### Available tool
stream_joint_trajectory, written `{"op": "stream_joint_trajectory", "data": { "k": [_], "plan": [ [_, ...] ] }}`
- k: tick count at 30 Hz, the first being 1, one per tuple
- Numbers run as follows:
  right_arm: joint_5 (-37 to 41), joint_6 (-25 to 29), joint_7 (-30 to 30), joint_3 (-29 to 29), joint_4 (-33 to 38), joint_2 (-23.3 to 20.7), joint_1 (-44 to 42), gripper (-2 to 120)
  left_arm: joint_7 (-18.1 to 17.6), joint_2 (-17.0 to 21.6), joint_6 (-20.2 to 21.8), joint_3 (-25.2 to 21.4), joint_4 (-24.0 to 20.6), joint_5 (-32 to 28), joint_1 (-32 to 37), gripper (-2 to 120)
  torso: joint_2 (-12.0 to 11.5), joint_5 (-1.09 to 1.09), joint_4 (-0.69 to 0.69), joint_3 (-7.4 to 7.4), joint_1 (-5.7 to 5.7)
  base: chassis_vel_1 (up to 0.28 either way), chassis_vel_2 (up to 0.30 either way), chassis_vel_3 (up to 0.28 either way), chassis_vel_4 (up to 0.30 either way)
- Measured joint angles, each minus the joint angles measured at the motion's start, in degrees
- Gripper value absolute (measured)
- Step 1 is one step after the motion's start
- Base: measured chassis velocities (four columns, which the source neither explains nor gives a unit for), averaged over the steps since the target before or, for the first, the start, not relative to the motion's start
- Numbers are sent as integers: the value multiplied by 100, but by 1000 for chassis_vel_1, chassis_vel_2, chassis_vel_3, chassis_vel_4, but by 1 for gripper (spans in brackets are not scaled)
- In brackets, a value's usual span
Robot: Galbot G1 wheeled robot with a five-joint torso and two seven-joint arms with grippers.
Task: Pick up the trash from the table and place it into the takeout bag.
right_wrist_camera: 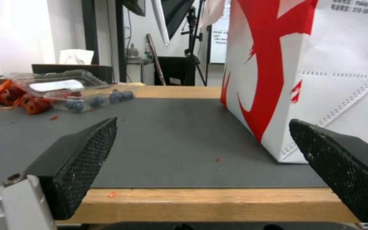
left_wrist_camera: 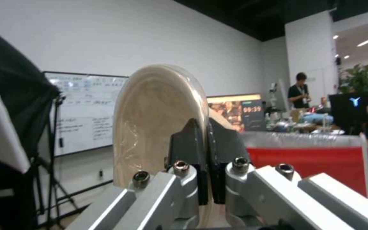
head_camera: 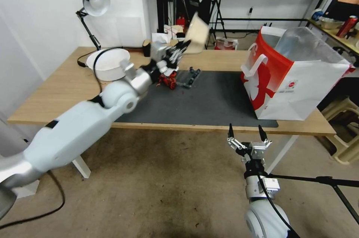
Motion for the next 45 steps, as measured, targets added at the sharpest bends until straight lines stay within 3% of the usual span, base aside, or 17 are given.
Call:
{"op": "stream_joint_trajectory", "data": {
  "k": [5,6,9,12,20,25,38,45],
  "plan": [
    [16,-3,3,81,8,-3,-3,100,-19,-552,3,277,324,-119,-426,0,0,2,0,0,0,0,0,0,0],
    [25,-3,4,118,10,-4,-10,100,-22,-848,3,389,489,-151,-592,0,0,2,0,0,0,0,0,0,0],
    [29,-3,5,137,10,-4,-15,100,-22,-999,3,435,579,-155,-676,0,0,1,0,0,0,0,0,0,0],
    [34,-1,6,157,-2,0,-14,100,-20,-1404,-5,590,840,-170,-940,0,0,2,-1,0,0,0,0,0,0],
    [35,13,6,158,-48,25,2,100,-43,-1848,-13,819,1127,-262,-1216,0,1,2,0,0,-1,0,0,0,0],
    [35,40,6,157,-84,41,13,100,-27,-2336,-23,1069,1502,-278,-1388,0,1,1,0,0,-1,0,0,0,0],
    [45,76,4,219,-103,64,9,100,39,-3134,-69,1395,2100,-205,-1403,0,1,2,0,0,-1,0,0,0,0],
    [45,100,1,217,-118,98,8,100,-14,-3318,-54,1475,2279,-65,-1367,0,1,1,0,0,-1,0,0,0,0]
  ]
}}
